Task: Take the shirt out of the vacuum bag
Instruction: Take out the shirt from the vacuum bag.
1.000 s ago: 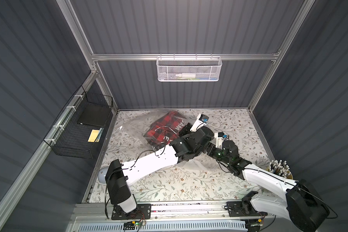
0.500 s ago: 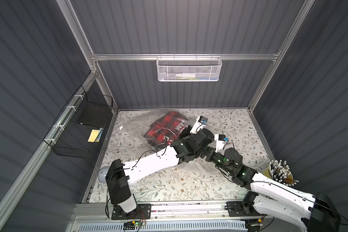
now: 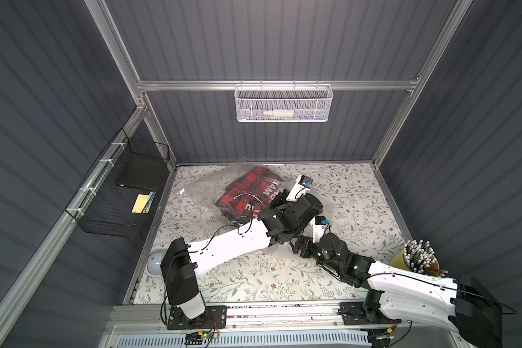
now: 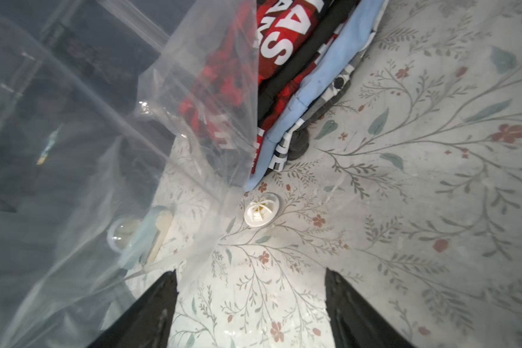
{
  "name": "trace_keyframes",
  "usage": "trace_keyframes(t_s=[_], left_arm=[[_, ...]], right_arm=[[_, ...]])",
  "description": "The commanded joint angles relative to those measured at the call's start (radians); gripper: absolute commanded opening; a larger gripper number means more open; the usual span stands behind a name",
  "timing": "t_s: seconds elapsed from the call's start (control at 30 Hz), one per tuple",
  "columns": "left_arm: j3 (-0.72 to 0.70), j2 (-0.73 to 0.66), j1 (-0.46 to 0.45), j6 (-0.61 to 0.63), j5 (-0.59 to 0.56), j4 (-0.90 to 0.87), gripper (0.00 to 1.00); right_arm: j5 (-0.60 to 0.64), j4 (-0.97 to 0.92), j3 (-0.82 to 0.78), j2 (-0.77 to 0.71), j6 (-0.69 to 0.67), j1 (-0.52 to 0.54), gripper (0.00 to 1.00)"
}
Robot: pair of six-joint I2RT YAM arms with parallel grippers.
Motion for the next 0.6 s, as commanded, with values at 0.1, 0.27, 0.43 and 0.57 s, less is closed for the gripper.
trace_keyframes(t_s=[0.1, 0.27, 0.43, 0.57], left_arm=[[-0.005, -0.029, 0.004, -0.032, 0.003, -0.007, 0.00], [-0.024, -0.041, 0.004, -0.050, 0.001, -0.008, 0.00], [-0.032, -0.042, 0.004, -0.059, -0.019, 0.004, 0.00], [-0.057, -0.056, 0.004, -0.084, -0.015, -0.001, 0.00]], right_arm=[[0.027, 0.134, 0.018, 0.077, -0.064, -0.053, 0.79], [-0.073, 0.195, 0.077, 0.230, -0.097, -0.091, 0.79], [-0.167, 0.212, 0.166, 0.356, -0.114, -0.149, 0.76], [-0.227, 0.259, 0.216, 0.437, -0.111, -0.205, 0.74]])
